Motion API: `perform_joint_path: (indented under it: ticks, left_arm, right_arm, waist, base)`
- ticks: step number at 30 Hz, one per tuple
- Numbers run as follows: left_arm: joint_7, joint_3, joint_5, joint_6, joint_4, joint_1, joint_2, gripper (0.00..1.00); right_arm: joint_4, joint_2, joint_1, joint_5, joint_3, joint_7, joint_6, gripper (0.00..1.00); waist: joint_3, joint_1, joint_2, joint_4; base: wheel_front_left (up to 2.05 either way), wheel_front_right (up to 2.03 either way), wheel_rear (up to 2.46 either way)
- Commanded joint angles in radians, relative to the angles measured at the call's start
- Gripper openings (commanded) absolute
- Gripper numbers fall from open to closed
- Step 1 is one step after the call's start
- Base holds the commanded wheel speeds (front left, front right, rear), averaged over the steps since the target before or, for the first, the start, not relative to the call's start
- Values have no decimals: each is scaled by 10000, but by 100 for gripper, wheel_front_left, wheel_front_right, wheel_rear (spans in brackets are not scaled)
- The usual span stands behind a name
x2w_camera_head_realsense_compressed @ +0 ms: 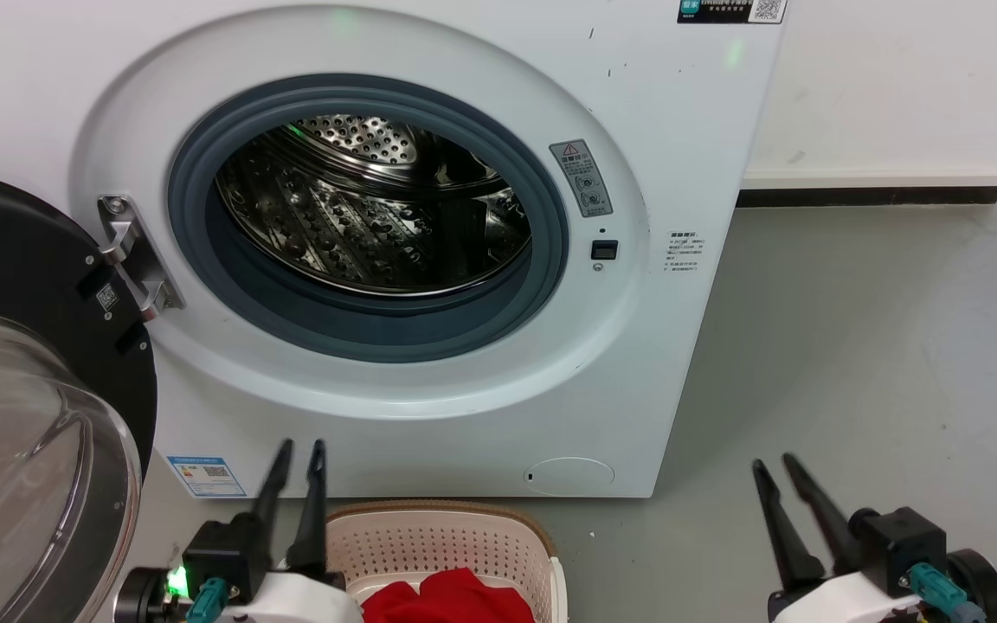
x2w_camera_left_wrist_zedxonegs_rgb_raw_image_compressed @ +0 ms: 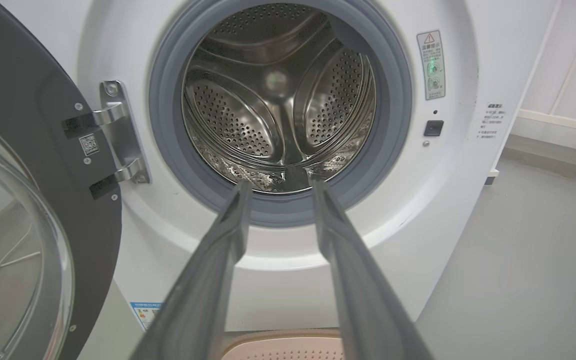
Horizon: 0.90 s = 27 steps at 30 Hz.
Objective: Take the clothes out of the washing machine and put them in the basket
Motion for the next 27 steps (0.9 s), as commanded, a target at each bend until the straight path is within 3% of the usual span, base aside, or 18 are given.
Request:
perform_joint_path:
  ticks: [1, 27]
  left_arm:
    - [12, 8, -34, -6, 35, 6, -4, 0]
    - [1131, 760, -4763, -514, 485, -442, -183, 0]
  right_arm:
    - [11, 0, 29, 34, 9, -7, 0, 0]
    - [728, -290, -636, 5419, -261, 306, -2, 0]
  waist:
    - [1, 0, 0, 0]
    - [75, 0, 0, 9]
  base:
    - [0, 0, 0]
    - [0, 0, 0]
